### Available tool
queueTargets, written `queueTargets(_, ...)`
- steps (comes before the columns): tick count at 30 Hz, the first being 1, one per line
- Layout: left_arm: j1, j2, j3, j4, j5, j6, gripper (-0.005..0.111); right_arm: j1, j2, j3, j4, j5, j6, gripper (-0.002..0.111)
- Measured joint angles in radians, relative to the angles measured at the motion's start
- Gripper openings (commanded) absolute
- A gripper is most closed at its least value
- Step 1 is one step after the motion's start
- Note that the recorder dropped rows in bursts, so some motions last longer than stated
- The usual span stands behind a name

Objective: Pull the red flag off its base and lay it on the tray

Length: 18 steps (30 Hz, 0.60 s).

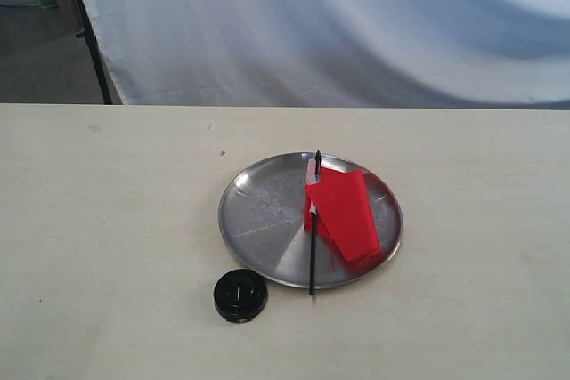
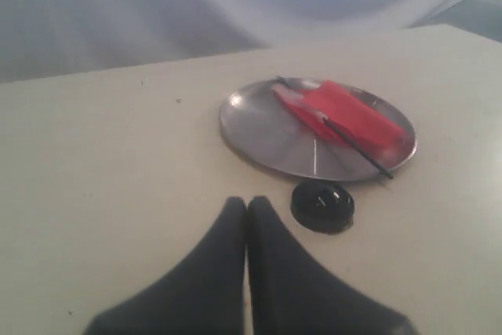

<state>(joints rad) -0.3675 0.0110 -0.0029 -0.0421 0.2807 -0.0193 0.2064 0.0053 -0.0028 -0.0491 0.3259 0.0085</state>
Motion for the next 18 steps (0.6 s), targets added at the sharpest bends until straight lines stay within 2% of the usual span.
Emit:
queueTargets(5,0.000,0.000,0.000,-0.002,-0.042,0.000,0.000,0.000,0.000,0.000,0.000,0.000,0.000,0.000)
queueTargets(10,0.000,0.000,0.000,-0.002,0.018,0.019,0.000,0.000,0.000,0.000,0.000,0.000,0.000,0.000)
queueTargets(18,0.000,0.000,0.000,-0.002,0.033,0.042,0.000,0.000,0.000,0.000,0.000,0.000,0.000,0.000)
